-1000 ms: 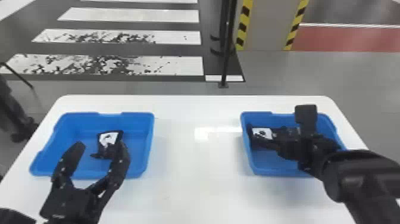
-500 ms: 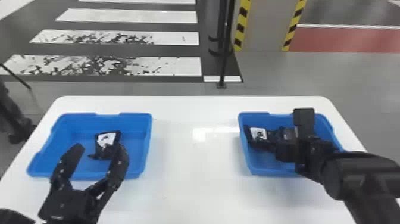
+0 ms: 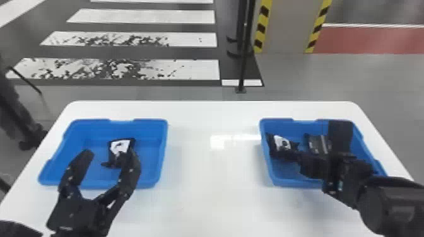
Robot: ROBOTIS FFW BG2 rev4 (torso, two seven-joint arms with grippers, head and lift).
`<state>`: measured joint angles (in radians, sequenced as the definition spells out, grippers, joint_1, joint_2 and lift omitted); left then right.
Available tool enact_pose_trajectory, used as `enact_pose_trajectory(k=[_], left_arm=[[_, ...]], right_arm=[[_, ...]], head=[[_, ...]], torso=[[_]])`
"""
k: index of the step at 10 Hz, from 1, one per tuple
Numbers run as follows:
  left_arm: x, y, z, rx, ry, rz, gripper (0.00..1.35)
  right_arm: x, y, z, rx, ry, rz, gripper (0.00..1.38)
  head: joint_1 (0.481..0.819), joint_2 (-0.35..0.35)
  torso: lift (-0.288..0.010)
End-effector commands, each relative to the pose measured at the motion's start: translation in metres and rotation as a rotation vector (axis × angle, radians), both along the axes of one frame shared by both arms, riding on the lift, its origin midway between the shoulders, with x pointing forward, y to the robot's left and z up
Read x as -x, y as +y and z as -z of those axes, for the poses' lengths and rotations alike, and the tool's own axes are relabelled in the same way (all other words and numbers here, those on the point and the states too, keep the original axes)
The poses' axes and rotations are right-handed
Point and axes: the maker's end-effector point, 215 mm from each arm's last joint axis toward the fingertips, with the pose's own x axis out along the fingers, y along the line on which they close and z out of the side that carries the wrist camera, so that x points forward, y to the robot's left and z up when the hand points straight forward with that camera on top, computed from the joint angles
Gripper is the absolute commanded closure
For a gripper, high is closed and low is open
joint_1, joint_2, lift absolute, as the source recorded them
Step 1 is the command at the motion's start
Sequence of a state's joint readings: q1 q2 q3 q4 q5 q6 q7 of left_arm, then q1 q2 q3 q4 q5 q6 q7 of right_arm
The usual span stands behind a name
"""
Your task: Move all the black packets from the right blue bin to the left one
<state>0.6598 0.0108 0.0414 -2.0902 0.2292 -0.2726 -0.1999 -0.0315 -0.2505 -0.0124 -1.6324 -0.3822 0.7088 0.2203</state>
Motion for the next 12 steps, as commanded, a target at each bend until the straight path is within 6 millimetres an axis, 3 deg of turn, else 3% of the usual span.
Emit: enact_pose_trajectory(k=[1, 3, 4, 5, 6, 7, 9, 11, 12], left_arm=[[0.0, 0.0, -0.011, 0.001, -0.035, -0.003, 0.2], [0.0, -0.002, -0.011, 0.016, -0.036, -0.001, 0.2], [-0.002, -0.007, -0.013, 0.027, -0.038, 0.011, 0.2], [-0.005, -0.018, -0.014, 0.046, -0.035, 0.033, 0.2], [-0.01, -0.03, -0.016, 0.07, -0.032, 0.062, 0.2], [-0.015, -0.045, -0.019, 0.085, -0.026, 0.097, 0.2], [-0.021, -0.073, -0.022, 0.112, -0.018, 0.163, 0.2], [-0.024, -0.082, -0.009, 0.108, 0.031, 0.196, 0.2], [-0.024, -0.082, -0.006, 0.109, 0.042, 0.2, 0.2]], right_arm=[[0.004, 0.002, -0.053, -0.047, -0.122, 0.011, 1.21], [0.009, 0.02, -0.119, -0.155, -0.257, -0.007, 1.21], [0.011, 0.041, -0.144, -0.259, -0.298, -0.062, 1.2], [0.011, 0.065, -0.155, -0.355, -0.306, -0.141, 1.2], [0.02, 0.117, -0.152, -0.477, -0.261, -0.257, 1.2], [0.04, 0.174, -0.143, -0.574, -0.188, -0.38, 1.2], [0.093, 0.262, -0.126, -0.716, -0.047, -0.541, 1.2], [0.121, 0.302, -0.129, -0.752, -0.001, -0.629, 1.2], [0.12, 0.305, -0.133, -0.749, -0.01, -0.637, 1.2]], head=[[0.695, -0.018], [0.695, -0.016], [0.695, -0.007], [0.695, 0.017], [0.695, 0.027], [0.695, 0.052], [0.695, 0.145], [0.695, 0.231], [0.695, 0.256]], torso=[[-0.14], [-0.14], [-0.14], [-0.14], [-0.14], [-0.14], [-0.14], [-0.14], [-0.14]])
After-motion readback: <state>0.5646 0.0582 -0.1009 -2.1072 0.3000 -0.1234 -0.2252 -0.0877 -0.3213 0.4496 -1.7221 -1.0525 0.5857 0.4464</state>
